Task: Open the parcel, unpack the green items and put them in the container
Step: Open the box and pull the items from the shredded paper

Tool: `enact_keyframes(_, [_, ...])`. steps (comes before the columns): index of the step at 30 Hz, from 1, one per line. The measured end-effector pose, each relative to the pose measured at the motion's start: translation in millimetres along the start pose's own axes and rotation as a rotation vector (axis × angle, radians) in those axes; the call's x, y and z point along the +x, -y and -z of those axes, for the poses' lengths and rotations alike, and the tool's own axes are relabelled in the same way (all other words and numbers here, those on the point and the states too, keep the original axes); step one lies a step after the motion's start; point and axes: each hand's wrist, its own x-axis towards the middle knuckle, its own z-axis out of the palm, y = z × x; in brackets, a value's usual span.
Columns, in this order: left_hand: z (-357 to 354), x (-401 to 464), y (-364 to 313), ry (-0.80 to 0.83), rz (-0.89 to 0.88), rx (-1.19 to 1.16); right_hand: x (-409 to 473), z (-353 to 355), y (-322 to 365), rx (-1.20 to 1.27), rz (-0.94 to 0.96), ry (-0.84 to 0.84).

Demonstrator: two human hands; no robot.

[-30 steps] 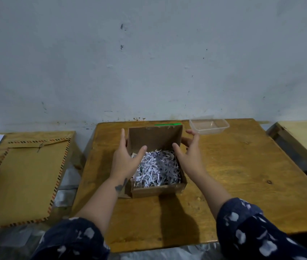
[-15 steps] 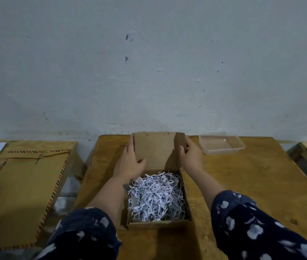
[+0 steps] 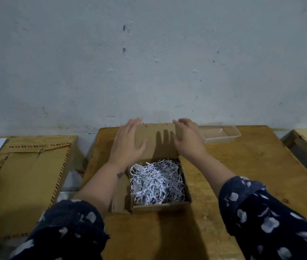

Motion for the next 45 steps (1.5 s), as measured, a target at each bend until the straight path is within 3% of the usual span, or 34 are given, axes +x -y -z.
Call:
enact_keyframes(2, [0.2, -9.6, -5.2, 0.210, 0.015, -0.044, -14.0, 4.4, 9.6, 0.022, 0.051, 0.131])
enact_keyframes(5, [-3.9, -29.5, -6.5, 0.465, 0.050, -0.065, -38.3, 4.3, 17.6, 0.095, 0.064, 0.458])
enact_keyframes(8, [-7.1, -48.0, -2.0, 0.552, 0.056, -0.065, -55.4, -3.1, 14.6, 0.064, 0.080, 0.605])
enact_keyframes(14, [-14.2, -52.1, 18.4, 0.722, 0.042, 0.127, -58.5, -18.7, 1.5, -0.274, 0.069, 0.793])
enact_keyframes(20, [-26.2, -48.6, 18.9, 0.860, -0.039, 0.338, -54.4, -41.7, 0.7, -0.587, 0.209, 0.854])
enact_keyframes(26, [-39.4, -49.0, 12.2, 0.817, -0.066, 0.369, -57.1, -54.8, -0.8, -0.428, 0.103, 0.891])
enact_keyframes(34, [-44.8, -56.4, 17.3, 0.677, -0.038, 0.339, -66.9, -58.1, -1.9, -0.362, 0.088, 0.791])
enact_keyframes(45, [-45.8, -54.2, 6.9, 0.723, 0.003, 0.433, -75.8, -61.3, 1.9, -0.288, 0.015, 0.735])
